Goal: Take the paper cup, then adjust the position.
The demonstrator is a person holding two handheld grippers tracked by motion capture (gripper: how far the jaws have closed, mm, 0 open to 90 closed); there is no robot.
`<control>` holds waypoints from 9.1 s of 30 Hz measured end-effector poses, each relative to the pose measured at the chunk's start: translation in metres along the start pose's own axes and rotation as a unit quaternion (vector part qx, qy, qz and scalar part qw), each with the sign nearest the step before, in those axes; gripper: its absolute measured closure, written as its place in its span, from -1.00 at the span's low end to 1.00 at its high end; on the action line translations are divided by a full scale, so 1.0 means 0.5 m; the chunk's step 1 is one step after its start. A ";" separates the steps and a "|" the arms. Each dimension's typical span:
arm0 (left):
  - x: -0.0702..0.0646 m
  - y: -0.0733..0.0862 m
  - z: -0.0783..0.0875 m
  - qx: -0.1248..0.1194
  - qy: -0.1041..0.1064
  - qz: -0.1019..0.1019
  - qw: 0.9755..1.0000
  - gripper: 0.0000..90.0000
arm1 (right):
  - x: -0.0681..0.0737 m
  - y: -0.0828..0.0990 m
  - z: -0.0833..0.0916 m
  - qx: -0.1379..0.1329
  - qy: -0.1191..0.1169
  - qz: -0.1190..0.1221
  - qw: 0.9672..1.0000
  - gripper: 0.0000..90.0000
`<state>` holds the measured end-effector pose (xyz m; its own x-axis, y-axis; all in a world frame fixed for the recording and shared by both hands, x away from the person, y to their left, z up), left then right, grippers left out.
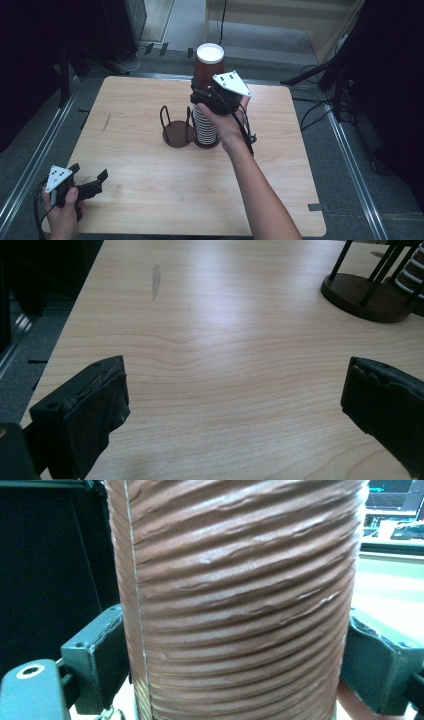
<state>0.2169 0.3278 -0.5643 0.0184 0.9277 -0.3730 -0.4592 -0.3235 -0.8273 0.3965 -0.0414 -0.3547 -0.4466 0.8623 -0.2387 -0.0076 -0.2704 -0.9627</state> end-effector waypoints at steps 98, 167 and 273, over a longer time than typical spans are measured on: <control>-0.004 0.001 -0.002 0.003 -0.004 -0.010 1.000 -1.00 | -0.160 0.114 0.197 0.026 0.076 0.011 0.997 -0.72; -0.250 -0.034 -0.083 0.029 0.123 -0.069 0.990 -1.00 | -0.005 0.377 0.225 0.118 0.073 0.038 0.990 -0.73; -0.460 -0.005 -0.060 0.119 0.337 -0.128 0.925 -0.80 | 0.200 0.378 0.242 0.045 -0.025 0.382 0.923 -0.73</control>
<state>0.2405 0.1095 -0.4889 0.6660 0.6154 -0.4217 -0.5450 0.0155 -0.8383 0.2421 -0.0581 -0.5453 -0.3922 0.3854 -0.8352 0.2532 -0.8277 -0.5008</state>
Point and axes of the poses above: each handheld gripper's, and its own axes: z roughly backward along the jaws, y roughly out of its underside, x roughly to its left, the point moved 3 cm from there along -z, roughly forward along the jaws, and after that the axes turned 15 degrees about z, right-handed, at the moved point
